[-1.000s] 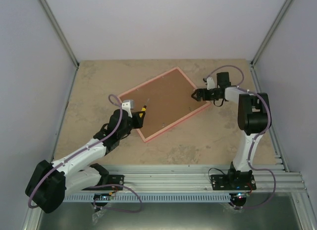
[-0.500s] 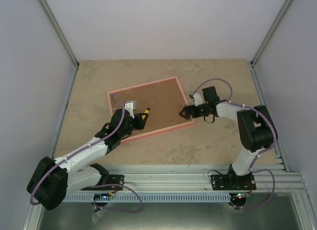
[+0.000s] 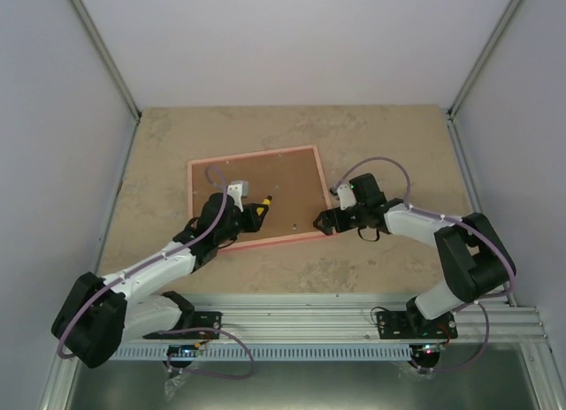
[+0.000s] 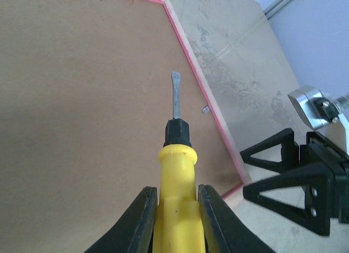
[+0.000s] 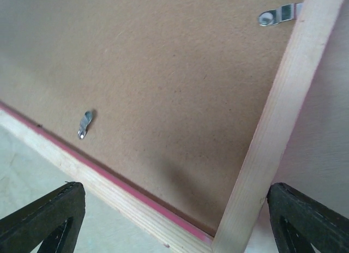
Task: Take the photo out of the frame
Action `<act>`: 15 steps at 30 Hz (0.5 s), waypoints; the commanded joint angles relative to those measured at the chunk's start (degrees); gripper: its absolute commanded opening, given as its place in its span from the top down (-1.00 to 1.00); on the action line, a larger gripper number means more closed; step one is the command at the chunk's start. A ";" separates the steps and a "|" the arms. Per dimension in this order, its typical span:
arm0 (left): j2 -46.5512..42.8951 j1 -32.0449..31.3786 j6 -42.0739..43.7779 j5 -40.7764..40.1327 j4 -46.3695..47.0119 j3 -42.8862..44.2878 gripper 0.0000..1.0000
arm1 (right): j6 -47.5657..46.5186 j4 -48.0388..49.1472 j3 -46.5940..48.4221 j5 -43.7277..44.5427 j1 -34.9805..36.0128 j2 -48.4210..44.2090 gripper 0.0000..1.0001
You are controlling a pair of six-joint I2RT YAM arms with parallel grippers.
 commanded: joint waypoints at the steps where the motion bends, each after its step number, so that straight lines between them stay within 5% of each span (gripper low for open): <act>1: 0.71 0.06 -0.32 1.65 1.01 2.10 1.00 | 1.83 0.97 -1.00 0.31 4.29 -2.23 -0.84; 15: 7.47 -4.12 1.32 -0.59 -1.90 7.44 1.00 | 4.32 0.05 2.19 13.23 5.14 -1.71 -0.50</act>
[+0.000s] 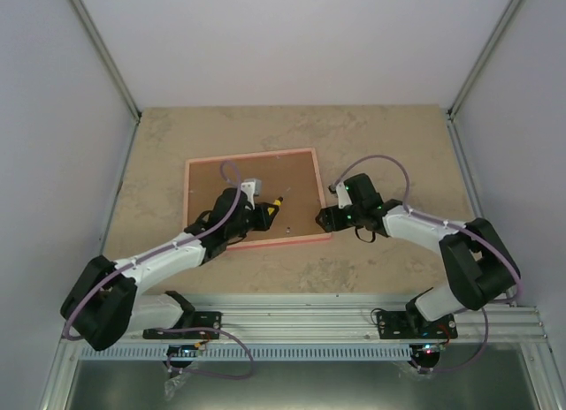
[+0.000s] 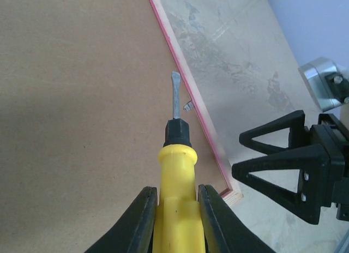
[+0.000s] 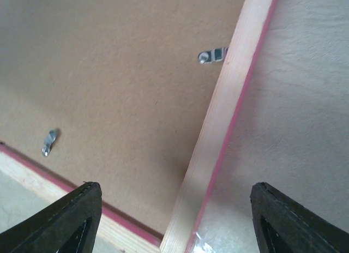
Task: Take the photo out of the frame
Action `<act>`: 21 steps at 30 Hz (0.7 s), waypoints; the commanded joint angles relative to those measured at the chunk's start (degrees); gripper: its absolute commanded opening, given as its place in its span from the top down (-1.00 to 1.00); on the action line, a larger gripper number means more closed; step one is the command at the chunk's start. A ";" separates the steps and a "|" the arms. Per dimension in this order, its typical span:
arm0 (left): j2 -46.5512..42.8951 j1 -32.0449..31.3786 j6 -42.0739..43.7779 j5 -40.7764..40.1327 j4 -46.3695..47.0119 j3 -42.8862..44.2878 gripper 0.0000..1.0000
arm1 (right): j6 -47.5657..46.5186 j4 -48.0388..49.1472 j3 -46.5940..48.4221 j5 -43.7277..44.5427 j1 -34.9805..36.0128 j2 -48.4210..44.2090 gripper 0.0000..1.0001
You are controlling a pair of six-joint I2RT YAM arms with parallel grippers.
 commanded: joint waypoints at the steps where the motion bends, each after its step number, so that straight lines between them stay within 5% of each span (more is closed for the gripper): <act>1: 2.04 -1.17 1.56 -1.62 -1.07 3.39 1.00 | 1.29 1.45 2.84 3.80 0.07 2.59 -0.44; 21: 15.15 -4.81 4.06 -0.32 -0.50 10.68 1.00 | 2.37 6.79 3.07 5.34 0.07 9.57 0.24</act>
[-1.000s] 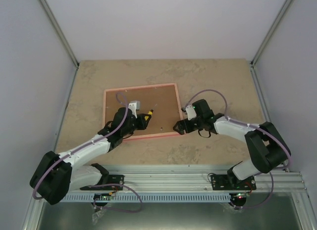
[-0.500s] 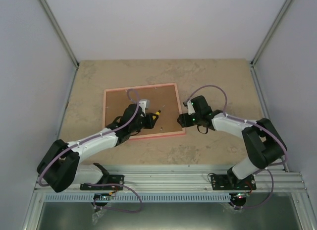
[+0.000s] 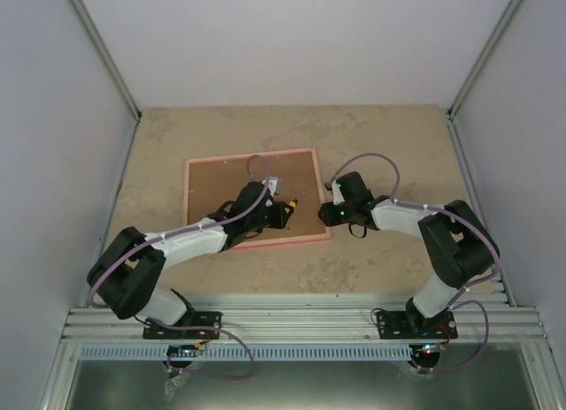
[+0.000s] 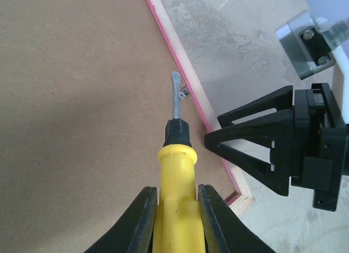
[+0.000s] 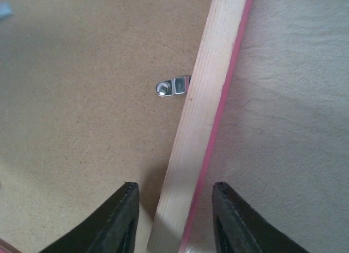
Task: Take the photo out of the frame
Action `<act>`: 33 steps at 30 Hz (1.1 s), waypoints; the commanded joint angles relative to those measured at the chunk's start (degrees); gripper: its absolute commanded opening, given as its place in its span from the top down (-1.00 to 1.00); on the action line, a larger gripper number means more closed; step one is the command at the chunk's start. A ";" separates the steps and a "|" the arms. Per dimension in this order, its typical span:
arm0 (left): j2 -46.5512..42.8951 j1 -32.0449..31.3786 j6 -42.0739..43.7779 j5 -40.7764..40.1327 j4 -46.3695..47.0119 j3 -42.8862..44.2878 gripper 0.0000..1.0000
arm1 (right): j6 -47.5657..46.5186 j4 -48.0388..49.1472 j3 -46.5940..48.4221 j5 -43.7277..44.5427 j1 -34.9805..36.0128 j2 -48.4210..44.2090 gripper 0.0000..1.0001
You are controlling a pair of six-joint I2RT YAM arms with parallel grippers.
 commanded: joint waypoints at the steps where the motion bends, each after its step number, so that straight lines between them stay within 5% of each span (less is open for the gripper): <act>1: 2.85 -0.92 1.10 0.77 0.78 2.50 1.00 | 0.18 2.05 -0.81 0.96 0.07 -0.12 0.29; 18: 10.38 -3.94 0.82 -0.39 -1.33 7.94 1.00 | 0.59 3.17 -2.69 1.15 0.07 -1.27 0.74; 33: 14.29 -4.80 -1.25 -2.53 -1.55 9.83 1.00 | 1.17 3.70 -3.13 0.07 0.07 -1.02 0.79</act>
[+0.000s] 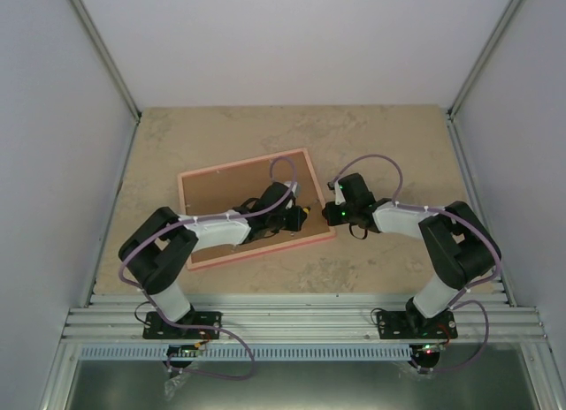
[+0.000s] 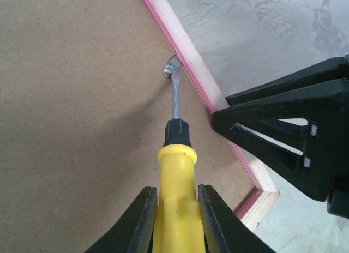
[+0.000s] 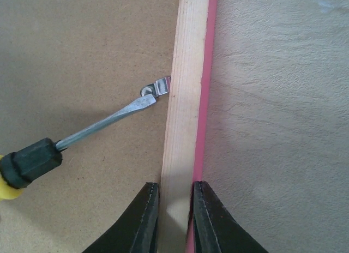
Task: Take the photo out of the frame
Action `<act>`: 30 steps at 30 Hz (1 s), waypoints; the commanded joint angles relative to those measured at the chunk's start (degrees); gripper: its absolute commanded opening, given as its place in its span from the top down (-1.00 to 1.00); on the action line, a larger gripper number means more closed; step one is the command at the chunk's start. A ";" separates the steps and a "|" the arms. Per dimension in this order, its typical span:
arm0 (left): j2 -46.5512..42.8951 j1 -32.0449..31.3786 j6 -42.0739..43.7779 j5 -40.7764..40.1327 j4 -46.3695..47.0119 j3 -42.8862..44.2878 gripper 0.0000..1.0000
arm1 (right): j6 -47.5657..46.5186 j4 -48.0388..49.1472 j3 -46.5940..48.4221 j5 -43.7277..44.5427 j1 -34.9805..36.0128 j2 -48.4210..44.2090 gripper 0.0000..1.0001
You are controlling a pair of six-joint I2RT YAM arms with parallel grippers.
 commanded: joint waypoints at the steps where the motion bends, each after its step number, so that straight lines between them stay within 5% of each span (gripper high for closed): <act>1: 1.31 -0.33 -0.96 -1.08 0.49 1.63 1.00 | -0.72 -0.12 -1.10 -1.23 0.22 -0.51 0.79; 21: 2.38 -0.40 -1.91 -1.00 1.24 2.16 1.00 | -0.66 -0.09 -1.27 -0.80 0.22 -0.38 0.81; 30: 2.44 -0.38 -5.32 -9.30 -0.77 2.03 1.00 | -0.54 -0.10 -1.32 -0.08 0.22 -0.41 0.82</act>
